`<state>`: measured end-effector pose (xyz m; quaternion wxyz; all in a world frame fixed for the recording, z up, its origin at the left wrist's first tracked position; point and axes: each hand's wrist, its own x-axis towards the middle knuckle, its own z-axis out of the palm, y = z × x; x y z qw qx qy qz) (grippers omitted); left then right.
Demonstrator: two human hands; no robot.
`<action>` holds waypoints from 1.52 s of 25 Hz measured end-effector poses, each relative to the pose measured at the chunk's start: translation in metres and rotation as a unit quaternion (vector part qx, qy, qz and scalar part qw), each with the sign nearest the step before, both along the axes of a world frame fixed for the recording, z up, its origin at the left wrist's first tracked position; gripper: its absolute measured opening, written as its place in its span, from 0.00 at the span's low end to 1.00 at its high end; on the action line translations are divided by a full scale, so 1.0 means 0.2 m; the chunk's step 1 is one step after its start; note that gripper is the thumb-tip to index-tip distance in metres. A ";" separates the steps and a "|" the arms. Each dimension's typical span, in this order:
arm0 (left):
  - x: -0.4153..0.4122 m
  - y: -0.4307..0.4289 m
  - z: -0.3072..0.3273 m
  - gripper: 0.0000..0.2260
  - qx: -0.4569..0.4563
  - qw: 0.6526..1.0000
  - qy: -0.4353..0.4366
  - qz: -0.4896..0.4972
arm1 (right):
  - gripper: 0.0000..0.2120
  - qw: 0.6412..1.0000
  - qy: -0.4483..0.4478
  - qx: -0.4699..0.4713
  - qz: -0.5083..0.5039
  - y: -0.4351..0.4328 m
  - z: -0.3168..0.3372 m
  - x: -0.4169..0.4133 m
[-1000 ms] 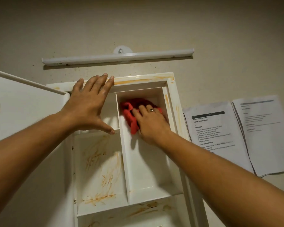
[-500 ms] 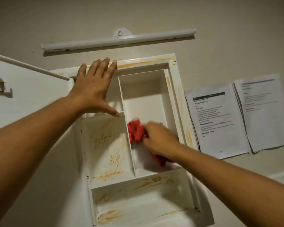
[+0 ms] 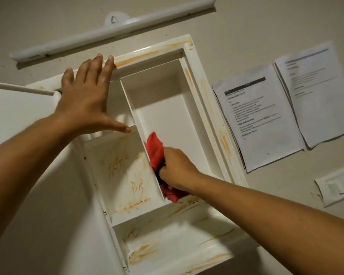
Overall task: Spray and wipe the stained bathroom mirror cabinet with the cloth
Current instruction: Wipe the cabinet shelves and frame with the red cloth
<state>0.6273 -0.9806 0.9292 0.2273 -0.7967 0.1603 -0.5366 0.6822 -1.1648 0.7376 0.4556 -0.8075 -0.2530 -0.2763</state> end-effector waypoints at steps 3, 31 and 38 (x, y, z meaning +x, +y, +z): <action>-0.02 0.00 0.00 0.67 -0.001 1.000 0.000 0.003 | 0.09 0.977 0.050 -0.203 -0.031 -0.07 -0.06 -0.08; -0.02 0.00 -0.02 0.65 -0.001 1.000 -0.009 0.007 | 0.06 0.952 -0.062 -0.278 -0.109 -0.23 0.15 -0.20; -0.01 0.02 0.00 0.66 0.003 1.000 -0.009 0.006 | 0.08 0.952 -0.016 -0.305 0.012 -0.14 -0.08 -0.10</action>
